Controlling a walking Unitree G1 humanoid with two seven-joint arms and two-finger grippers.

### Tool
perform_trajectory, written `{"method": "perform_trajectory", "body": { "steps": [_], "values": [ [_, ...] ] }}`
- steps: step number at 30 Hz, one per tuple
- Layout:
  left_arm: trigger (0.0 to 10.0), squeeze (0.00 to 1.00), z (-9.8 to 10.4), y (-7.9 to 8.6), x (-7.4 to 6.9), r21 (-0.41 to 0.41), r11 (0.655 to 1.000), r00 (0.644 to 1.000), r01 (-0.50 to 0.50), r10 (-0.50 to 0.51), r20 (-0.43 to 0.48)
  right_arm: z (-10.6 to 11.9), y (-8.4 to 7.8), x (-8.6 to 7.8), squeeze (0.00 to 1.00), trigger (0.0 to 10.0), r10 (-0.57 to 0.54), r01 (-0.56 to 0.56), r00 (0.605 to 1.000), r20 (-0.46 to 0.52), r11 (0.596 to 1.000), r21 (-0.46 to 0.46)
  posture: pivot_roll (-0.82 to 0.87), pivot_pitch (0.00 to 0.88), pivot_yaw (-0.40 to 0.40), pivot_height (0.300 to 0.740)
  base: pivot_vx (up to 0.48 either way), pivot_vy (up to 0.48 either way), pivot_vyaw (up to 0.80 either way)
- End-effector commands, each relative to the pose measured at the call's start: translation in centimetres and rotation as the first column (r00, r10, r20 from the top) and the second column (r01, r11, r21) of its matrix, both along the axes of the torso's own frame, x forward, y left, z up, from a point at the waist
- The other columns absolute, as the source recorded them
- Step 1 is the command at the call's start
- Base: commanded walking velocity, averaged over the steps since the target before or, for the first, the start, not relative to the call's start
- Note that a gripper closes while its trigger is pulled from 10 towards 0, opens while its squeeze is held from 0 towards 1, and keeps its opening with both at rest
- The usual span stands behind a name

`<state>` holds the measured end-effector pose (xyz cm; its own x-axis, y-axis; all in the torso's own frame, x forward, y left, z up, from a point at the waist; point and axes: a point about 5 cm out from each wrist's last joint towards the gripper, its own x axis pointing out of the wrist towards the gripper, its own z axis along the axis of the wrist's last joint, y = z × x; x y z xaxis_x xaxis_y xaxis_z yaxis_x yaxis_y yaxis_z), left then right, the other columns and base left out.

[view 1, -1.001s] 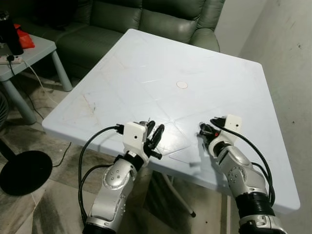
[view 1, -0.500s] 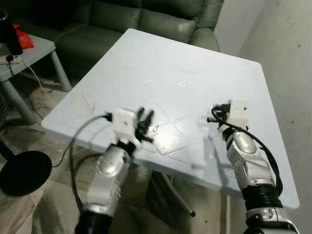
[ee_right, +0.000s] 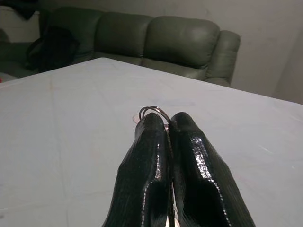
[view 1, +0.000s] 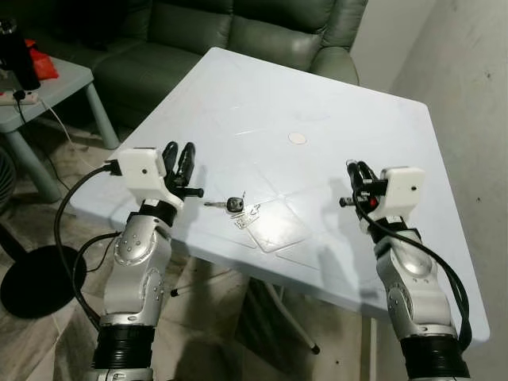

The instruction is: Hang keys on a hook

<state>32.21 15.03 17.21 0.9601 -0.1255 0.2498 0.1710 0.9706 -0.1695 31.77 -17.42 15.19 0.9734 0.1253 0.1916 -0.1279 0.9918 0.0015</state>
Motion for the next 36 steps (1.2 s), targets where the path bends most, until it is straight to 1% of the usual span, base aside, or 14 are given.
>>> {"method": "perform_trajectory", "body": {
  "steps": [1,5,7,10,11,15,17,20,24,26,29,30,32,36],
  "values": [
    [10.0,0.00,-0.3,0.2,0.3,-0.022,1.000,1.000,-0.006,0.005,-0.028,0.4,-0.7,-0.2,0.00,10.0,-0.027,0.026,0.999,0.029,1.000,0.010,-0.05,0.034,-0.082,0.740,0.000,0.000,0.00],
    [10.0,0.00,-0.5,0.8,1.0,-0.025,0.999,0.998,-0.034,0.032,-0.058,0.4,-0.4,-0.2,0.00,10.0,-0.046,0.045,0.998,0.033,0.999,0.010,-0.06,0.020,-0.071,0.740,0.000,0.000,0.00],
    [10.0,0.00,-0.7,0.9,1.3,-0.026,0.999,0.996,-0.036,0.034,-0.077,0.3,-0.3,-0.1,0.00,10.0,-0.058,0.058,0.998,0.027,0.998,-0.019,-0.06,0.013,-0.067,0.740,0.000,0.000,0.00],
    [10.0,0.00,-0.7,0.9,2.1,-0.090,0.995,0.993,-0.031,0.021,-0.115,-0.1,0.1,0.2,0.00,10.0,-0.072,0.072,0.997,0.003,0.997,-0.022,-0.06,0.007,-0.062,0.740,0.000,0.000,-0.39],
    [10.0,0.00,-0.7,0.9,2.3,-0.071,0.997,0.993,-0.041,0.033,-0.116,-0.1,0.1,0.2,0.00,10.0,-0.080,0.080,0.997,0.003,0.996,-0.029,-0.06,0.002,-0.059,0.740,0.000,0.000,-0.77],
    [10.0,0.00,-0.6,0.7,2.7,-0.058,0.998,0.993,-0.034,0.028,-0.112,-0.4,0.2,0.3,0.00,10.0,-0.088,0.088,0.996,-0.014,0.996,-0.018,-0.06,0.000,-0.057,0.740,0.000,0.000,-0.76],
    [10.0,0.00,-0.7,0.2,2.7,-0.007,1.000,0.995,-0.014,0.013,-0.103,-0.4,0.4,0.4,0.00,10.0,-0.093,0.093,0.996,-0.013,0.995,-0.030,-0.06,0.000,-0.055,0.740,0.000,0.000,-0.75],
    [10.0,0.00,-1.0,0.1,2.7,-0.019,1.000,0.994,0.000,-0.003,-0.114,-0.6,0.6,0.3,0.00,10.0,-0.081,0.080,0.997,-0.020,0.996,-0.028,-0.07,0.000,-0.054,0.740,0.000,0.000,-0.75],
    [10.0,0.00,-1.4,0.1,2.5,-0.015,1.000,0.993,-0.004,0.002,-0.122,-0.6,0.6,0.1,0.00,10.0,-0.084,0.083,0.996,-0.016,0.996,-0.042,-0.07,0.000,-0.056,0.740,0.000,0.000,-0.76],
    [10.0,0.00,-1.6,0.1,2.5,0.009,1.000,0.993,-0.006,0.007,-0.119,-0.9,0.6,0.0,0.00,10.0,-0.092,0.091,0.995,-0.024,0.995,-0.048,-0.07,0.000,-0.054,0.740,0.000,0.000,-0.76],
    [10.0,0.00,-1.3,0.0,2.4,-0.010,1.000,0.994,0.024,-0.025,-0.108,-0.9,0.5,-0.2,0.00,10.0,-0.097,0.096,0.995,-0.026,0.994,-0.053,-0.07,0.000,-0.049,0.740,0.000,0.000,-0.76],
    [10.0,0.00,-1.3,-0.1,2.5,0.007,0.999,0.993,0.033,-0.032,-0.109,-0.8,0.5,-0.2,0.00,10.0,-0.099,0.098,0.995,-0.025,0.994,-0.044,-0.06,0.000,-0.047,0.740,0.000,0.000,-0.76],
    [10.0,0.00,-1.3,-0.2,2.6,0.017,0.999,0.993,0.035,-0.033,-0.113,-0.9,0.6,-0.1,0.00,10.0,-0.098,0.097,0.995,-0.028,0.994,-0.045,-0.06,0.000,-0.047,0.740,0.000,0.000,-0.76],
    [10.0,0.00,-1.3,-0.1,2.6,0.007,0.999,0.993,0.032,-0.031,-0.114,-1.1,0.7,-0.1,0.00,10.0,-0.095,0.093,0.995,-0.030,0.994,-0.053,-0.06,0.000,-0.038,0.740,0.000,0.404,-0.75]
  ]
}}
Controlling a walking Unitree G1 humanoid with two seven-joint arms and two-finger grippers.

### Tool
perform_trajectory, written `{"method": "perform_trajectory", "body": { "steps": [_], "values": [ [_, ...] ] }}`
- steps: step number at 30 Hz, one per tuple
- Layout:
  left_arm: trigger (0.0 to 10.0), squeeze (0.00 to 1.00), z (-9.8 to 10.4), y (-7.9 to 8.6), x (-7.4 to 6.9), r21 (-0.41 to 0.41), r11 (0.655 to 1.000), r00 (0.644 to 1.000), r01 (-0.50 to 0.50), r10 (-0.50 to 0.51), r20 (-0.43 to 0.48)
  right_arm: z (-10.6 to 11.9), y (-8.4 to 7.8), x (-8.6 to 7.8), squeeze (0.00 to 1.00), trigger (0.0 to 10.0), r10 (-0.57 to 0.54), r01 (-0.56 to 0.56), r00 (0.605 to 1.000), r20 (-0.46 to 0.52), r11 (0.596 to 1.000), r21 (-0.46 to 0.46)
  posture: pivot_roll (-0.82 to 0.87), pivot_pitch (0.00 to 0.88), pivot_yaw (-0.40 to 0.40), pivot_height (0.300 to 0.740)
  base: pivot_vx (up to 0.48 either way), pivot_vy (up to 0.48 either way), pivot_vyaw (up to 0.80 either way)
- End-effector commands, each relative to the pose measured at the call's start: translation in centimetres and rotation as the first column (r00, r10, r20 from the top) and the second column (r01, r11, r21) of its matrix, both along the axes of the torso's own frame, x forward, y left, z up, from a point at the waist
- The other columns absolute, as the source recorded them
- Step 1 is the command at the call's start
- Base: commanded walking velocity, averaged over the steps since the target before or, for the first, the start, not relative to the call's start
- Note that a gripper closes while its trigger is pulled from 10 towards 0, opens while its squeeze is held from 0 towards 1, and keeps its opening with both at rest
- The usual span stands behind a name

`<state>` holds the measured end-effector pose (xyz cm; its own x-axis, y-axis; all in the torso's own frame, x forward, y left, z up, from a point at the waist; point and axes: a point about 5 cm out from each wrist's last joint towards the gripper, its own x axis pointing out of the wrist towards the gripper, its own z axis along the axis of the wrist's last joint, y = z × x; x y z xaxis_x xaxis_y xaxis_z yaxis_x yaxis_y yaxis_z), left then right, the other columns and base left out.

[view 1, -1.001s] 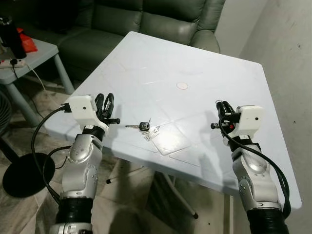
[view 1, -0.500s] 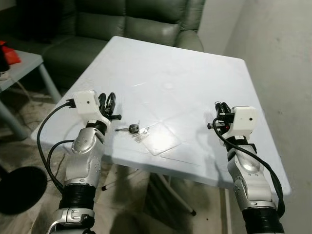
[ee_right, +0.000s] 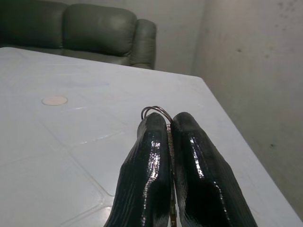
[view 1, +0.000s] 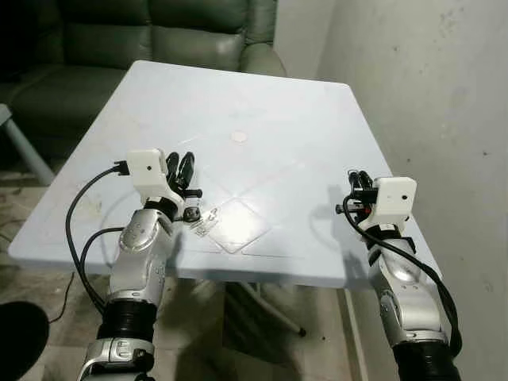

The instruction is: Hang keys on a hook

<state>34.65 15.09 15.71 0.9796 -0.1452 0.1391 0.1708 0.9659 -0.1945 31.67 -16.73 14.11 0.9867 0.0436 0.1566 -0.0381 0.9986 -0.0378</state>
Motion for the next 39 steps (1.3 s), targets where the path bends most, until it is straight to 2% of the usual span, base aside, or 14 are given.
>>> {"method": "perform_trajectory", "body": {
  "steps": [1,5,14,27,33,39],
  "values": [
    [10.0,0.00,0.2,-0.2,0.1,0.015,1.000,1.000,0.010,-0.010,0.002,0.0,0.1,0.0,0.00,10.0,-0.003,0.003,1.000,0.000,1.000,-0.008,-0.06,0.000,-0.038,0.740,0.000,0.469,-0.76],
    [10.0,0.00,-0.2,-0.2,0.1,0.010,1.000,1.000,0.003,-0.003,-0.012,-0.1,-0.2,0.1,0.00,10.0,-0.021,0.021,1.000,0.001,1.000,-0.015,-0.07,0.000,-0.036,0.740,0.000,0.468,-0.75],
    [10.0,0.00,0.2,-0.3,0.8,-0.007,1.000,1.000,-0.007,0.007,-0.008,0.6,-0.8,0.3,0.00,10.0,-0.034,0.034,0.999,0.014,0.999,-0.029,-0.09,0.000,-0.043,0.740,0.000,0.465,-0.75],
    [10.0,0.00,0.0,-0.7,1.3,-0.023,0.999,0.999,-0.037,0.036,-0.020,0.9,-1.5,0.1,0.00,10.0,-0.042,0.043,0.999,0.019,0.997,-0.057,-0.12,0.000,-0.054,0.740,0.000,0.000,-0.75],
    [10.0,0.00,0.1,-1.2,1.2,-0.028,0.999,1.000,-0.018,0.018,-0.003,1.0,-1.5,0.2,0.00,10.0,-0.043,0.044,0.999,0.018,0.997,-0.058,-0.12,0.000,-0.053,0.740,0.000,0.000,-0.76],
    [10.0,0.00,-0.2,-1.8,0.9,0.012,1.000,1.000,0.016,-0.016,-0.003,0.8,-1.4,0.0,0.00,10.0,-0.040,0.041,0.999,0.015,0.998,-0.055,-0.12,0.000,-0.046,0.740,0.000,0.000,-0.76]
  ]
}}
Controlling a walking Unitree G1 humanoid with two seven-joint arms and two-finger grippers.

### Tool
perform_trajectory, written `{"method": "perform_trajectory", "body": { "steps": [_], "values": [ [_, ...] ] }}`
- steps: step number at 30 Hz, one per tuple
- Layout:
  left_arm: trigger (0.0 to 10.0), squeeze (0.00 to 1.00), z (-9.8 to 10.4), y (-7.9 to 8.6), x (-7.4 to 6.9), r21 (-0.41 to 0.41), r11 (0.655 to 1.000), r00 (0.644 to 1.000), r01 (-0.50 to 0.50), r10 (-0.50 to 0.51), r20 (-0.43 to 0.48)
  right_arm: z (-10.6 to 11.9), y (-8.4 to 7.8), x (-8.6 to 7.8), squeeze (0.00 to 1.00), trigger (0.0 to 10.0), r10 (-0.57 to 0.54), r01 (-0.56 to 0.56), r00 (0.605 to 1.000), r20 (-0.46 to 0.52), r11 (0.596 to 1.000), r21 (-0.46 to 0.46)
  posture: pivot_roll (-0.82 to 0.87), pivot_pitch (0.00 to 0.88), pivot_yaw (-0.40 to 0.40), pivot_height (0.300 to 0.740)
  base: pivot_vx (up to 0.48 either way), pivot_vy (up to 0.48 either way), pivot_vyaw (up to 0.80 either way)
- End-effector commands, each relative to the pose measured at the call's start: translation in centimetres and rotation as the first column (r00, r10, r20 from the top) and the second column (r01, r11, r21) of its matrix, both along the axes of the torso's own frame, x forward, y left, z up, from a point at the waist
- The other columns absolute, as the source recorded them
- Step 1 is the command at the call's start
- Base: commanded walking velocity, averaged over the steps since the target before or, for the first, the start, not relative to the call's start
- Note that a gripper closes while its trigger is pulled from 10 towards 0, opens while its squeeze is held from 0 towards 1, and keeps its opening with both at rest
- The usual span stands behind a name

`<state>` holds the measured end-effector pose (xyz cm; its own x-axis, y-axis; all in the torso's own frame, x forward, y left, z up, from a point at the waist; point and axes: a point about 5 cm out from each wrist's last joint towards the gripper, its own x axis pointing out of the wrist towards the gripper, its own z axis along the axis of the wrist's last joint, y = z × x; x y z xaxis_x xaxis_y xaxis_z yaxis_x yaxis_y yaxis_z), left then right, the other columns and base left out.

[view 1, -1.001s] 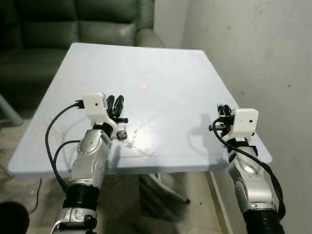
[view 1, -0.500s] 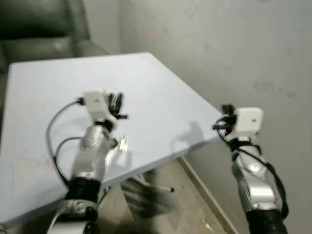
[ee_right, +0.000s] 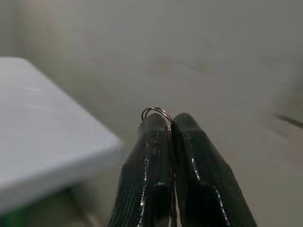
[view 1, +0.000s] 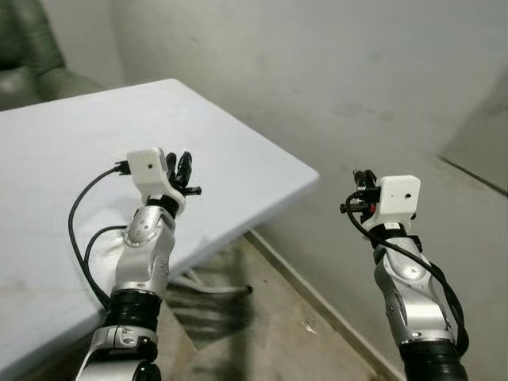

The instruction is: Hang keys on a hook

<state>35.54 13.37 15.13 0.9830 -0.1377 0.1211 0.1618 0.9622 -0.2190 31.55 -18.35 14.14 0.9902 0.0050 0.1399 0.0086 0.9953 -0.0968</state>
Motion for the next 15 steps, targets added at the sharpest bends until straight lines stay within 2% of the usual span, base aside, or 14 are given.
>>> {"method": "perform_trajectory", "body": {
  "steps": [1,13,15],
  "values": [
    [10.0,0.00,0.2,-0.3,-0.3,0.050,0.998,0.999,0.037,-0.038,0.020,0.7,0.2,0.0,0.00,10.0,0.008,-0.008,1.000,0.027,1.000,0.005,-0.12,0.000,-0.041,0.740,0.000,0.000,-0.76],
    [10.0,0.00,-0.7,-1.3,-1.2,0.055,0.995,0.996,0.088,-0.088,-0.005,-0.2,-0.2,-0.9,0.00,10.0,-0.009,0.009,1.000,0.011,1.000,-0.002,-0.12,0.000,-0.029,0.740,0.000,0.000,-0.75],
    [10.0,0.00,-0.7,-1.8,-1.3,0.054,0.992,0.994,0.113,-0.113,-0.011,-0.1,-0.2,-1.1,0.00,10.0,-0.014,0.014,1.000,0.024,1.000,0.000,-0.12,0.000,-0.029,0.740,0.000,0.000,0.00]
  ]
}}
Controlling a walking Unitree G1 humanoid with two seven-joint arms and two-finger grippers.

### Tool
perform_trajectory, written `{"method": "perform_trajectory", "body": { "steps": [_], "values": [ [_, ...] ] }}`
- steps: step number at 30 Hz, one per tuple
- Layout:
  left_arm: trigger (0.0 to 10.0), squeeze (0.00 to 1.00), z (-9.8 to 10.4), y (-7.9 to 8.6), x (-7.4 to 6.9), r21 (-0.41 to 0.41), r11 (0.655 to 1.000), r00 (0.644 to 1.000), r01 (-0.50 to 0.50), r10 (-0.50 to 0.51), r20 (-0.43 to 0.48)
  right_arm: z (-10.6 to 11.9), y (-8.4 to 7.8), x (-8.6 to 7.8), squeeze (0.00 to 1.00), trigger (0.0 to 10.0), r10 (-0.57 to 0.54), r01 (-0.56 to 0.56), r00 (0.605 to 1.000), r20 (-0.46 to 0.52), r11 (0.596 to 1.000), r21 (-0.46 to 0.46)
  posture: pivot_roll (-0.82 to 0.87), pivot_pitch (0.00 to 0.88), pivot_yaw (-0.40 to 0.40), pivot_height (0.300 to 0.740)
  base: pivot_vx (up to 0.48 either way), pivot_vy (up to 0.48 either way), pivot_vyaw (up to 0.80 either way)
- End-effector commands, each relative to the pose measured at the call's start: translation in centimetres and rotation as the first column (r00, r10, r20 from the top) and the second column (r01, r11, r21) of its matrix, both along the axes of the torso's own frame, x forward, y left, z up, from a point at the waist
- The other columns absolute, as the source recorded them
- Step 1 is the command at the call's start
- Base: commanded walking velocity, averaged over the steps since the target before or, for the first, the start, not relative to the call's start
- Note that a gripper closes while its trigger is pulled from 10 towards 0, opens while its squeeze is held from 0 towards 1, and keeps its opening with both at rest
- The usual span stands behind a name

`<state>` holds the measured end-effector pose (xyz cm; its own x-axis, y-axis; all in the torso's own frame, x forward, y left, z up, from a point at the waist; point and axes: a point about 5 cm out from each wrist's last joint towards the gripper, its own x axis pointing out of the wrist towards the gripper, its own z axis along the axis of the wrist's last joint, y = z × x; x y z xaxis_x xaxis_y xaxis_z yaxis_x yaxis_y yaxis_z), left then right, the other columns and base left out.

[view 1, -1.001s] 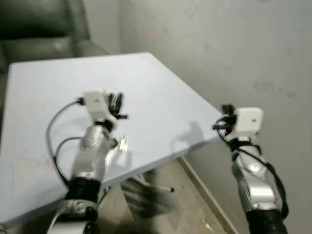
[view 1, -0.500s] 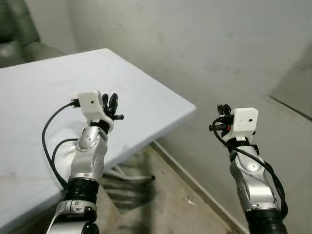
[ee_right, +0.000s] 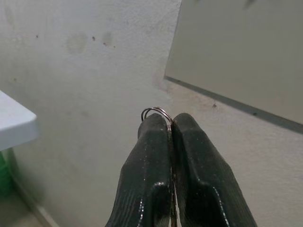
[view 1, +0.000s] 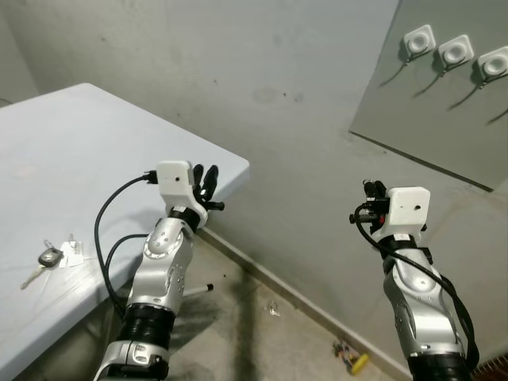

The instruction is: Hang keys on a hook

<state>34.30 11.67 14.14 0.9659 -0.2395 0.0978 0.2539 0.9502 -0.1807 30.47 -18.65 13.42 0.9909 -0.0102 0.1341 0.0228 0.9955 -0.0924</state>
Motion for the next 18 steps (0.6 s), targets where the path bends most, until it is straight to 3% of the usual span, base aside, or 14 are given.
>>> {"method": "perform_trajectory", "body": {
  "steps": [1,7,18],
  "values": [
    [10.0,0.00,0.31,-0.30,-0.13,0.011,1.000,1.000,0.025,-0.025,0.005,0.62,0.14,-0.08,0.00,10.0,0.003,-0.003,1.000,0.031,1.000,-0.004,-0.12,0.000,-0.029,0.740,0.000,0.000,0.00],
    [10.0,0.00,0.53,-0.43,-0.29,0.009,0.999,0.998,0.053,-0.053,0.022,0.65,0.45,-0.27,0.00,10.0,0.018,-0.018,0.999,0.040,1.000,-0.009,-0.12,0.000,-0.026,0.740,0.152,0.000,0.00],
    [10.0,0.00,0.83,-0.25,-0.24,0.017,0.998,0.998,0.054,-0.055,0.026,0.71,0.49,-0.29,0.00,10.0,0.022,-0.022,0.999,0.043,1.000,-0.002,-0.12,0.000,-0.022,0.740,0.413,0.000,0.00]
  ]
}}
